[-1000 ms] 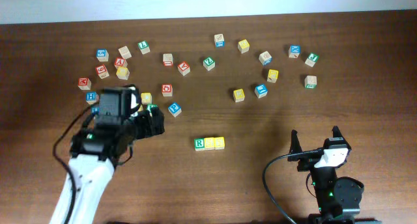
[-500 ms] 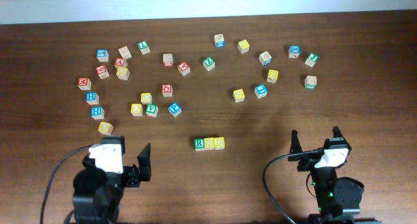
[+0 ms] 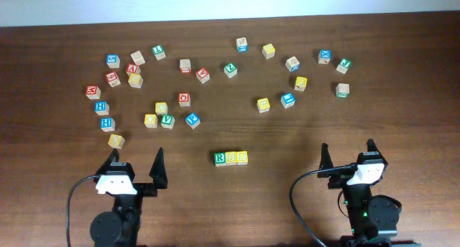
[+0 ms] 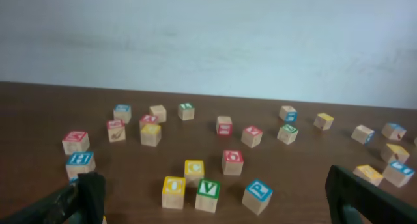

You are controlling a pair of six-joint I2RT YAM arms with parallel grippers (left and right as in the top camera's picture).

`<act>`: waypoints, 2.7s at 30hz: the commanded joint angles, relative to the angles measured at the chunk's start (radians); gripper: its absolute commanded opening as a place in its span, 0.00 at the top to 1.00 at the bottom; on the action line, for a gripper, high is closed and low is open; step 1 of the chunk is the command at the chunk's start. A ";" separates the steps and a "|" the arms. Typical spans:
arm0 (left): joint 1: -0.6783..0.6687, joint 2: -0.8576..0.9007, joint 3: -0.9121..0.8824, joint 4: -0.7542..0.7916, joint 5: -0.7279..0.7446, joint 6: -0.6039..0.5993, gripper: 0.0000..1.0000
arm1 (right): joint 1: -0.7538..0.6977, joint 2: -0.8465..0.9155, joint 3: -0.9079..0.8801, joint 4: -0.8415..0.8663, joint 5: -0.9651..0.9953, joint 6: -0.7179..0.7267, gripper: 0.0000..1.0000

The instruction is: Spell out RSS

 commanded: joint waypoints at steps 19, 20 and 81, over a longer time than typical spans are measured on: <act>-0.001 -0.016 -0.070 0.006 -0.063 0.125 0.01 | -0.007 -0.008 -0.007 -0.004 0.009 0.011 0.02; 0.008 -0.016 -0.070 0.006 -0.064 0.125 0.01 | -0.007 -0.008 -0.007 -0.004 0.009 0.011 0.02; 0.034 -0.015 -0.070 0.010 -0.113 0.133 0.01 | 0.051 -0.008 -0.007 -0.007 0.031 0.007 0.02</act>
